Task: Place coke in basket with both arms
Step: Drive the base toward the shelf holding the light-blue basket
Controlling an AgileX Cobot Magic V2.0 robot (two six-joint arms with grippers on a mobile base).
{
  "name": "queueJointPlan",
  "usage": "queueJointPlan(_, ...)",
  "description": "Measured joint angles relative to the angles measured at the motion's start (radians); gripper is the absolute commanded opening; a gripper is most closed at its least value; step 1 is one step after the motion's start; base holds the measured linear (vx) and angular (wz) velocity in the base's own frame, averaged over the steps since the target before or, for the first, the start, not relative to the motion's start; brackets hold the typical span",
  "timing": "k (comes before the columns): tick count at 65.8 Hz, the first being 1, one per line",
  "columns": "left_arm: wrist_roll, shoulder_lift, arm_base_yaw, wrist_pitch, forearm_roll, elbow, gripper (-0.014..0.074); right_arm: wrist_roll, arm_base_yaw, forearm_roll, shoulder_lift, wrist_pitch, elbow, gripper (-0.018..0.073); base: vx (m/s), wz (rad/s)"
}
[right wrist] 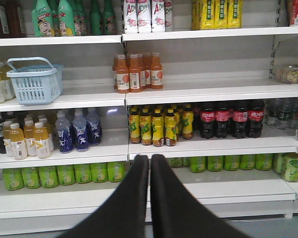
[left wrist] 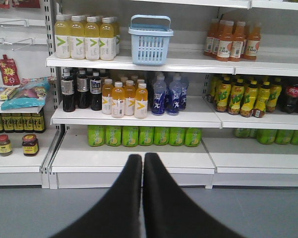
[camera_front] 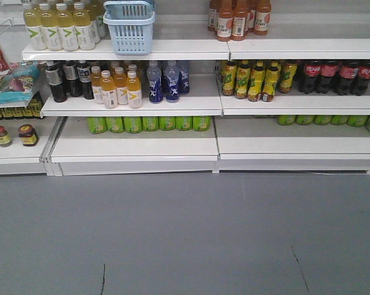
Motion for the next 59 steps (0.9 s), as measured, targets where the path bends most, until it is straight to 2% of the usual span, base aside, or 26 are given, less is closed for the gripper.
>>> queueJointPlan(59,-0.002,0.0,0.0,-0.001,-0.001,0.0,-0.0006,0.0,0.0,0.0,0.0,0.0,0.0,-0.0002,0.0,0.0)
